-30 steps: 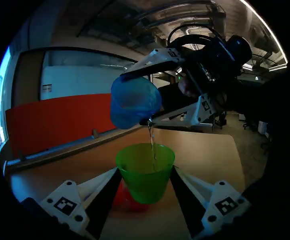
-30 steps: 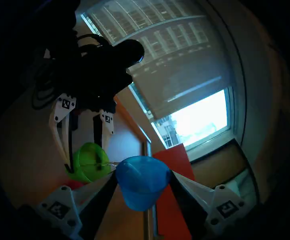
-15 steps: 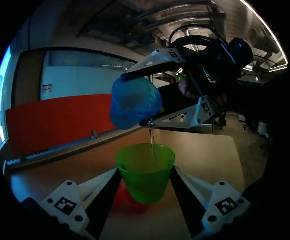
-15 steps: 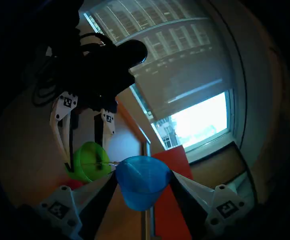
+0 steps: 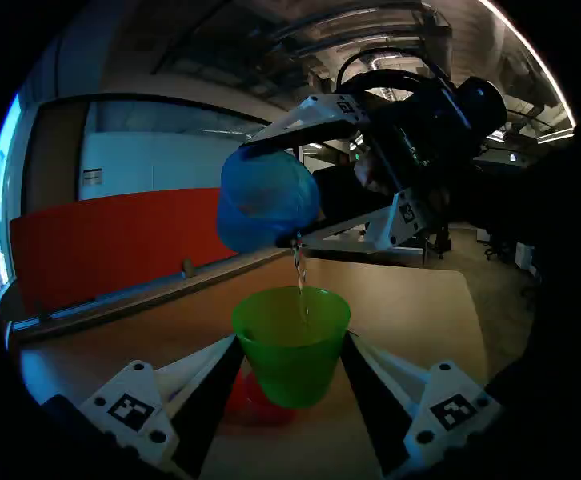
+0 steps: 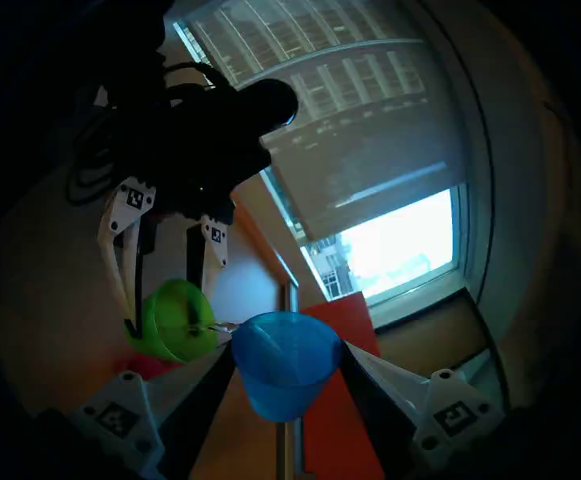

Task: Pour water

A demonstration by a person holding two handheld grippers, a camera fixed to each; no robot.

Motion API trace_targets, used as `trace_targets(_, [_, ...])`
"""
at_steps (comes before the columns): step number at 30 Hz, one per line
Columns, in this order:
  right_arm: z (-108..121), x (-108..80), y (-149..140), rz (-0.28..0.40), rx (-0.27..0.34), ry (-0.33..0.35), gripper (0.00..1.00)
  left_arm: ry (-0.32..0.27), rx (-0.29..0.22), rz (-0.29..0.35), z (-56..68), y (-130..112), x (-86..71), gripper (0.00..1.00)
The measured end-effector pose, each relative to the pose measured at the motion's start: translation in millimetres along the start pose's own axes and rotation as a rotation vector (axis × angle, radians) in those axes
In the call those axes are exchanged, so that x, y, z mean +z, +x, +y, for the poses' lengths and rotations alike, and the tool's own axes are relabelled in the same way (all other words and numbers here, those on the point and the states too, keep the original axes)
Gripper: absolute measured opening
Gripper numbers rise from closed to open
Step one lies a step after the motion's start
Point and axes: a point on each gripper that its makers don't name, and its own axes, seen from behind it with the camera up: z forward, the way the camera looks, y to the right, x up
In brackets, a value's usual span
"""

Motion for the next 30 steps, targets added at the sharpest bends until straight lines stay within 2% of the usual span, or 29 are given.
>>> trace_targets(30, [3.9, 1.9, 6.2, 0.003, -0.037, -0.006, 0.92, -0.002, 0.000, -0.008, 1.7, -4.7, -0.1, 0.83])
